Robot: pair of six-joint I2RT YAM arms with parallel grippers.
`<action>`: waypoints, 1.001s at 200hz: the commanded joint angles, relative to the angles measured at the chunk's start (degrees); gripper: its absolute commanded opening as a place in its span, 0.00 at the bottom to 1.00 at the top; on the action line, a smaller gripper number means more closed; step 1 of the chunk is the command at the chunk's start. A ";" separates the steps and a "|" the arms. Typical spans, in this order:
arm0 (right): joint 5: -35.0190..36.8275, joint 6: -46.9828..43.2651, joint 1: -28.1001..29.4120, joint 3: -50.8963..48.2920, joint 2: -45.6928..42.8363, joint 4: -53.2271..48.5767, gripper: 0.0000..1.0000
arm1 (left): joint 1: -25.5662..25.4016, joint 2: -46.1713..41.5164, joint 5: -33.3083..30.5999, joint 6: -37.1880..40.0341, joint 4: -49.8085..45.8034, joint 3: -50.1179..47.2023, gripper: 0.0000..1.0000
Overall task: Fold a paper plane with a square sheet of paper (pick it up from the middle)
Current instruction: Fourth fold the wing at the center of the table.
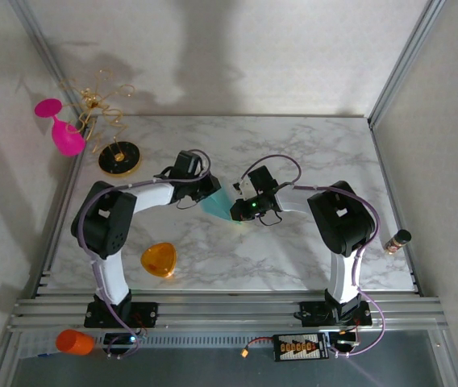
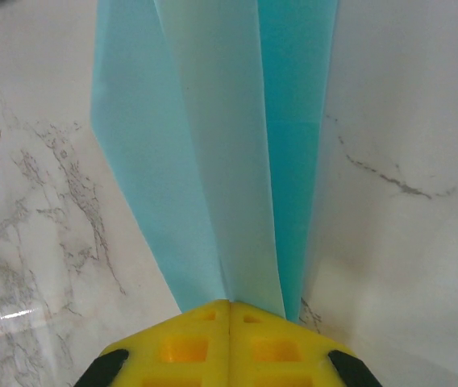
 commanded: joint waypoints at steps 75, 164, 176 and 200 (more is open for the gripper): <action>6.31 -0.13 0.22 -3.57 2.59 -8.38 0.07 | 0.76 4.85 -5.71 -0.47 -3.49 1.03 0.10; -0.88 2.05 0.14 -0.88 -6.17 -1.58 0.12 | 1.03 6.47 -6.26 0.21 -4.61 1.19 0.09; -0.44 3.16 0.14 -0.08 -6.76 -0.32 0.12 | 1.03 6.59 -6.26 0.29 -4.84 1.29 0.09; 0.58 5.35 0.36 0.99 -5.82 2.09 0.12 | 1.03 6.92 -5.87 0.48 -5.03 1.63 0.10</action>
